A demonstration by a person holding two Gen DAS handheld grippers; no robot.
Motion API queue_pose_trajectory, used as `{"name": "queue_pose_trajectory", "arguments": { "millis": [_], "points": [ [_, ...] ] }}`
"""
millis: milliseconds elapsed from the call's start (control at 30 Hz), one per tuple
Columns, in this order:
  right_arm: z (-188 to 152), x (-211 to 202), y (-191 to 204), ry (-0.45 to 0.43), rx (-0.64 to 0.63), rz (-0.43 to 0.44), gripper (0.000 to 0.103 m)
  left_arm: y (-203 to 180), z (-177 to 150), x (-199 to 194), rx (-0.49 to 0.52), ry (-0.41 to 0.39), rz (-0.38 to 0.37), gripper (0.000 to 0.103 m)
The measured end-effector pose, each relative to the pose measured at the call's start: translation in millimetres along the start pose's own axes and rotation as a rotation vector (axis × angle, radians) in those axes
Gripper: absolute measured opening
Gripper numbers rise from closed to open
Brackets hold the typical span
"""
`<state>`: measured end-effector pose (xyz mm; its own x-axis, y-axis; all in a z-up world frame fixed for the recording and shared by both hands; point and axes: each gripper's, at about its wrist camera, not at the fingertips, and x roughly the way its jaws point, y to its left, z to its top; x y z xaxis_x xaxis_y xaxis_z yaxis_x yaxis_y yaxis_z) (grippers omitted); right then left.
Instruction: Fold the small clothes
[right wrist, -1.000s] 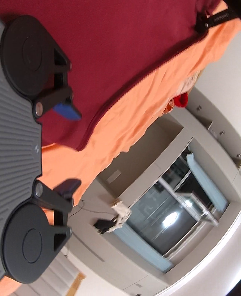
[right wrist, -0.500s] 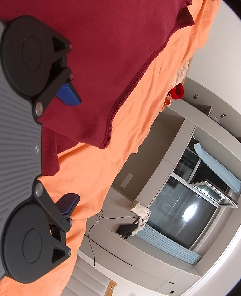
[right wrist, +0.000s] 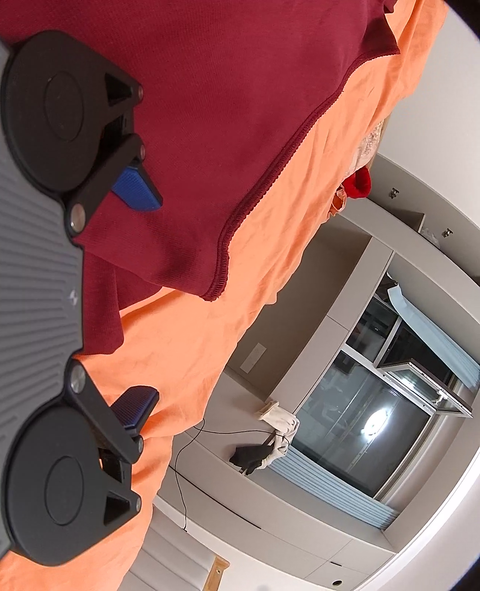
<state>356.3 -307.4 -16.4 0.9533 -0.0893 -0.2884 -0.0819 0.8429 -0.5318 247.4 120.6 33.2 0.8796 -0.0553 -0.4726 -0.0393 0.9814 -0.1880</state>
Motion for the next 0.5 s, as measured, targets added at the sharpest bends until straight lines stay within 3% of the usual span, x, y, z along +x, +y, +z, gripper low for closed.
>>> {"name": "queue_pose_trajectory", "arguments": {
  "millis": [133, 233, 333, 500],
  "points": [
    [1, -1, 0, -0.002, -0.005, 0.0, 0.103, -26, -18, -6, 0.199, 0.003, 0.036, 0.084],
    [6, -8, 1, -0.028, -0.07, -0.003, 0.103, -37, -24, -2, 0.286, 0.007, 0.056, 0.084],
    [19, -34, 5, -0.1, -0.147, -0.033, 0.103, -37, -24, -4, 0.314, -0.021, 0.061, 0.084],
    [41, -83, 23, -0.193, -0.124, 0.035, 0.103, -34, -24, -4, 0.318, -0.072, 0.095, 0.081]
  ]
}}
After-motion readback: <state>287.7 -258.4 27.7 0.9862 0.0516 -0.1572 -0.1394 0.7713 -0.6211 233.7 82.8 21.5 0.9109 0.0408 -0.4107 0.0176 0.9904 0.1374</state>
